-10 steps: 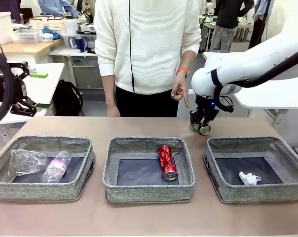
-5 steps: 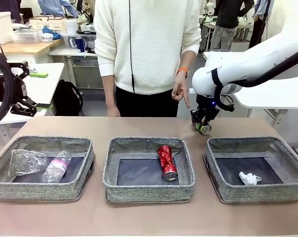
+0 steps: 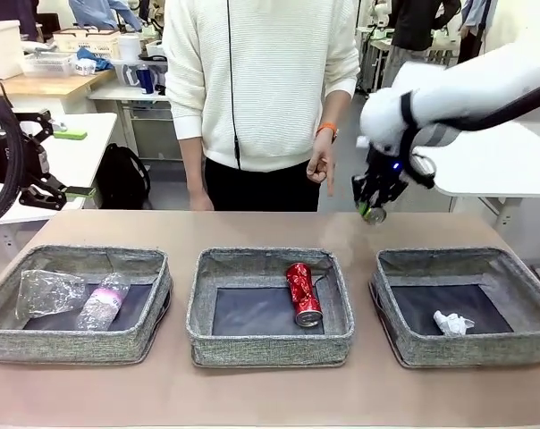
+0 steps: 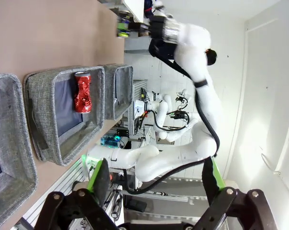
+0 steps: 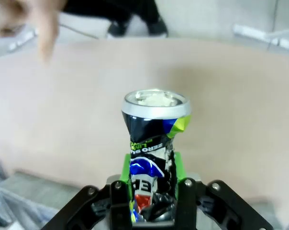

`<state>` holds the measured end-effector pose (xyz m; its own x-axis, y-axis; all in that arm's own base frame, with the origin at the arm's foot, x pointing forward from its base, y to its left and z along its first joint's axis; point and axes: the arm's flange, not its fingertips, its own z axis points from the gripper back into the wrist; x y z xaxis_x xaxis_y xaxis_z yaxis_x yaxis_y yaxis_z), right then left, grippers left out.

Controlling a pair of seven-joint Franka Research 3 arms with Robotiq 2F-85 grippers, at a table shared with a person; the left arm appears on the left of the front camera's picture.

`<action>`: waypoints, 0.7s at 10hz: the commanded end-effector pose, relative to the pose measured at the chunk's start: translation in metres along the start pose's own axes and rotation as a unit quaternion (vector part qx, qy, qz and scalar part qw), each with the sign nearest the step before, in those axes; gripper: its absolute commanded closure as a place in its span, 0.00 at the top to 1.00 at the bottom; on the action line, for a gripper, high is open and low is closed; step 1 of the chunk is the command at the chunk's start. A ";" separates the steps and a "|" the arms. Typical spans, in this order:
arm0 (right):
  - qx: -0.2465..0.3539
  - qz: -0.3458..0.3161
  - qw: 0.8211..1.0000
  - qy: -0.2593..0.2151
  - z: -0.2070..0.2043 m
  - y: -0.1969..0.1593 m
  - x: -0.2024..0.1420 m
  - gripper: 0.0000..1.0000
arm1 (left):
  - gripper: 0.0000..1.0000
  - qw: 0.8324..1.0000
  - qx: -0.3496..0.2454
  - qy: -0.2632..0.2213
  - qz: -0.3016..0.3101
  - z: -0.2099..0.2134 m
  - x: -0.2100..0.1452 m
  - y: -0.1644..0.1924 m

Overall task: Sort the waste into the appropriate baskets.
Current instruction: Pick up the waste item pointed out by the person.

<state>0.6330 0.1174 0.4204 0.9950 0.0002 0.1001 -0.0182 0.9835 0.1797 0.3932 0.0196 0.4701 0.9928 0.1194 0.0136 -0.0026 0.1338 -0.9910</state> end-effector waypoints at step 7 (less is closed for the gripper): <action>-0.001 -0.058 0.996 -0.070 0.132 0.035 -0.161 0.00 | 1.00 1.000 -0.005 -0.007 -0.001 -0.002 -0.002 -0.002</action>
<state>0.4358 0.1346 0.5327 0.9685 -0.1188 0.2190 0.0800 0.9807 0.1781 0.3929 0.0195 0.4700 0.9927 0.1196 0.0134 -0.0027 0.1339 -0.9910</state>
